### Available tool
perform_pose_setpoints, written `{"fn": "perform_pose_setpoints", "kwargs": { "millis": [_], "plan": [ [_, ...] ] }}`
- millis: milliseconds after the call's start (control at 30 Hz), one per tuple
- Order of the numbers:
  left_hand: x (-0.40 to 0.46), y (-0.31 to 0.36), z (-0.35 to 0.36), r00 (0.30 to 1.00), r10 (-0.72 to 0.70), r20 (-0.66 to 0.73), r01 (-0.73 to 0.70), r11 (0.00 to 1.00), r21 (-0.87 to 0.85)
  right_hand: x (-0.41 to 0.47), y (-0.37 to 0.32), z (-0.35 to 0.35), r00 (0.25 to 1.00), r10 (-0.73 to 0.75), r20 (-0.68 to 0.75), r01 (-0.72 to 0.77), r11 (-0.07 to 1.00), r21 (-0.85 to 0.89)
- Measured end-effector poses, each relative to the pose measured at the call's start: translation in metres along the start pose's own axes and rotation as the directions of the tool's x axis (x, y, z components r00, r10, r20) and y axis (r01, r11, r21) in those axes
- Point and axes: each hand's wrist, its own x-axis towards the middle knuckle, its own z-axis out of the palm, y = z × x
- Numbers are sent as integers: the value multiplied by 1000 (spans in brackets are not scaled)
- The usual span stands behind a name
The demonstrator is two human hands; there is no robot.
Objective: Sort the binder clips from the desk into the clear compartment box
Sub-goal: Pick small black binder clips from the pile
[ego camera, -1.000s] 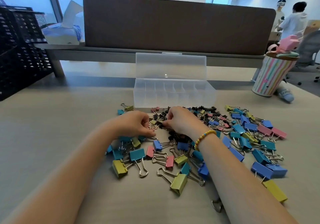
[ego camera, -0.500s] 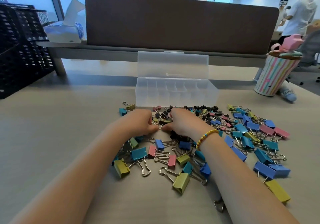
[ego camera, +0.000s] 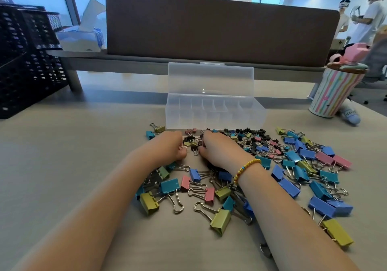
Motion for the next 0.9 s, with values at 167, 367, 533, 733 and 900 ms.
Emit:
{"fn": "perform_pose_setpoints", "kwargs": {
  "millis": [167,367,533,733,900],
  "plan": [
    [2,1,-6,986,-157,49,148,720,-678,0,-4,-3,1000,23,-14,-23,1000,-7],
    [1,-4,-8,976,-70,207,195,-149,-970,2,7,-7,984,174,-29,-154,927,341],
    [0,-7,-6,979,-140,151,111,-256,-960,0,15,-17,952,190,242,-278,194,941],
    [8,-5,-7,943,-324,71,159,254,-954,0,11,-14,973,136,187,-192,21,981],
    [9,-13,6,981,-99,-167,55,966,-252,3,0,-6,990,143,-16,-91,704,704]
  ]
}}
